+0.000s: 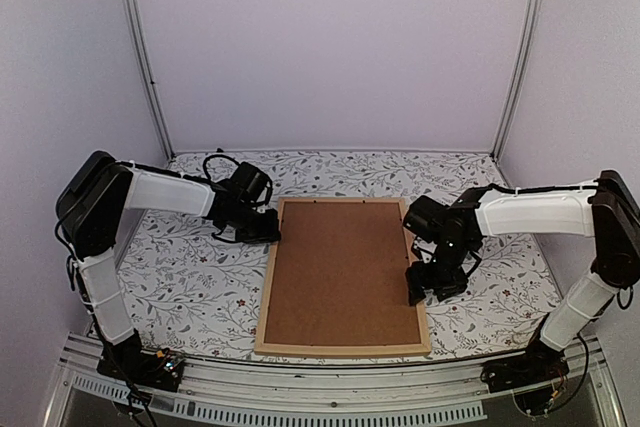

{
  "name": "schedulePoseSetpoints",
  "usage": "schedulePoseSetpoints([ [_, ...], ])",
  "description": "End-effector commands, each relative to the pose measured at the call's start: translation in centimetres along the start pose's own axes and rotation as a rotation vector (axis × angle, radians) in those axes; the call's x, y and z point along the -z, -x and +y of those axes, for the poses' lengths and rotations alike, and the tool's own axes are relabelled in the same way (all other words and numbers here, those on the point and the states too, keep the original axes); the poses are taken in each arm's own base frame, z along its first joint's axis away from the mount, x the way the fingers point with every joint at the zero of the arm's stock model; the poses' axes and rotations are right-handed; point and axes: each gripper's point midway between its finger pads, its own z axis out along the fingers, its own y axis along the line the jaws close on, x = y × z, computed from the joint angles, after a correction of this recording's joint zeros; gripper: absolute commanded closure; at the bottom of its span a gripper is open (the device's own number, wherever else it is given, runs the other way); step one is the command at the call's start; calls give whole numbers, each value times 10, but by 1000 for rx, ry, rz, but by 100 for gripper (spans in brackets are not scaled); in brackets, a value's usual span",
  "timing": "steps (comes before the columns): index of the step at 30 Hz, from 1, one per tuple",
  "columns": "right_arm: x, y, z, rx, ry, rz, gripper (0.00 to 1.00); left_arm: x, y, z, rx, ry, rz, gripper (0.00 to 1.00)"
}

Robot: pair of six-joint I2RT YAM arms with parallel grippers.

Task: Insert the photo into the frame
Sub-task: Press the fastener onto the backboard.

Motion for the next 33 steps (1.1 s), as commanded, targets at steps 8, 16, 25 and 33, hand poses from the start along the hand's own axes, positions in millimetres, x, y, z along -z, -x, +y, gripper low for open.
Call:
schedulePoseSetpoints([
  [8, 10, 3, -8, -30, -7, -29, 31, -12, -39, 11, -55, 43, 118, 100],
  [16, 2, 3, -13, -36, -22, -14, 30, -12, -38, 11, -57, 41, 116, 100],
  [25, -8, -1, -18, -37, -38, 10, 30, -12, -39, 11, -56, 44, 118, 100],
  [33, -11, -2, -22, -41, -53, 17, 30, -12, -39, 11, -56, 43, 116, 100],
])
